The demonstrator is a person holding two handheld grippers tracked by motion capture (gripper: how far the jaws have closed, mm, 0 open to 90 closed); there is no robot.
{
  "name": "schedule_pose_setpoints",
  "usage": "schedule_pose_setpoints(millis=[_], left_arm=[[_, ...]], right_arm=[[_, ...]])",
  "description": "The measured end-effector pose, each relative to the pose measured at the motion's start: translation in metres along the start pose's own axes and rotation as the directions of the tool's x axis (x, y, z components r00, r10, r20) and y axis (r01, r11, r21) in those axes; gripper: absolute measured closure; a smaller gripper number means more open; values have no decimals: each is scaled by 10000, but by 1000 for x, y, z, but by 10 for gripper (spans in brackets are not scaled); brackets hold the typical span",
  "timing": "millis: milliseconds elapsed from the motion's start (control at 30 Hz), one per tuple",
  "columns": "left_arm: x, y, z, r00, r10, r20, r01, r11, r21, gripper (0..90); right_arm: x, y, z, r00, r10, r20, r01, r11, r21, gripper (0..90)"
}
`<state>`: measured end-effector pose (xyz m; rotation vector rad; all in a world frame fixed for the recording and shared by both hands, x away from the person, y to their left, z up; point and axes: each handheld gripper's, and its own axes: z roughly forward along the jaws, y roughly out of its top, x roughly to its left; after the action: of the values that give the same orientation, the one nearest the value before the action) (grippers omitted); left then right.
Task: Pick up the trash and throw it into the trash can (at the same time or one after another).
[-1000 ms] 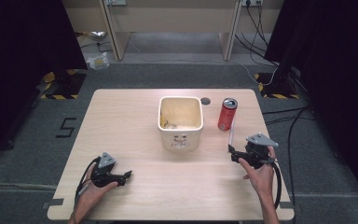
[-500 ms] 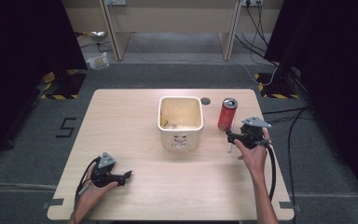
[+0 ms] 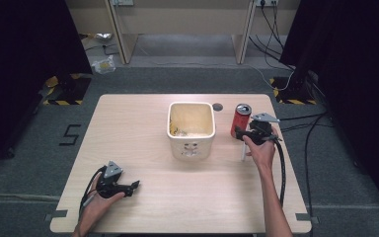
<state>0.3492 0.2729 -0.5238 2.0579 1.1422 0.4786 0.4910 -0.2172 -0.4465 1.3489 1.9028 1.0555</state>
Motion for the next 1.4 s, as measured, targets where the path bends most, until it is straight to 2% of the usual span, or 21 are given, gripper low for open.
schedule_pose_setpoints(millis=[100, 167, 433, 600, 867, 967, 1200, 1400], left_arm=[[0, 0, 0, 10000, 7, 11, -7, 10000, -7, 131], [0, 0, 0, 10000, 15, 16, -15, 10000, 1, 131], [0, 0, 0, 10000, 15, 12, -15, 10000, 1, 131], [0, 0, 0, 10000, 14, 14, -14, 10000, -2, 131], [0, 0, 0, 10000, 15, 4, -15, 10000, 4, 131], [0, 0, 0, 10000, 15, 8, -15, 10000, 5, 132], [0, 0, 0, 10000, 11, 5, -11, 10000, 2, 132], [0, 0, 0, 10000, 14, 7, -14, 10000, 5, 131]], right_arm=[[1, 4, 8, 10000, -64, 45, 64, 10000, -33, 185], [2, 5, 13, 9999, 123, -4, -123, 9999, -45, 195], [0, 7, 26, 9996, 269, 90, -269, 9996, -74, 217], [-3, 2, 35, 9988, 439, 240, -440, 9990, 62, 243], [-5, -9, 45, 9981, 589, 160, -591, 9981, 142, 278], [-5, -11, 48, 9991, 399, 136, -400, 9991, 100, 309], [-1, -9, 45, 9995, 278, 154, -279, 9996, 39, 335], [5, 0, 30, 10000, 60, 8, -60, 9995, -300, 336]])
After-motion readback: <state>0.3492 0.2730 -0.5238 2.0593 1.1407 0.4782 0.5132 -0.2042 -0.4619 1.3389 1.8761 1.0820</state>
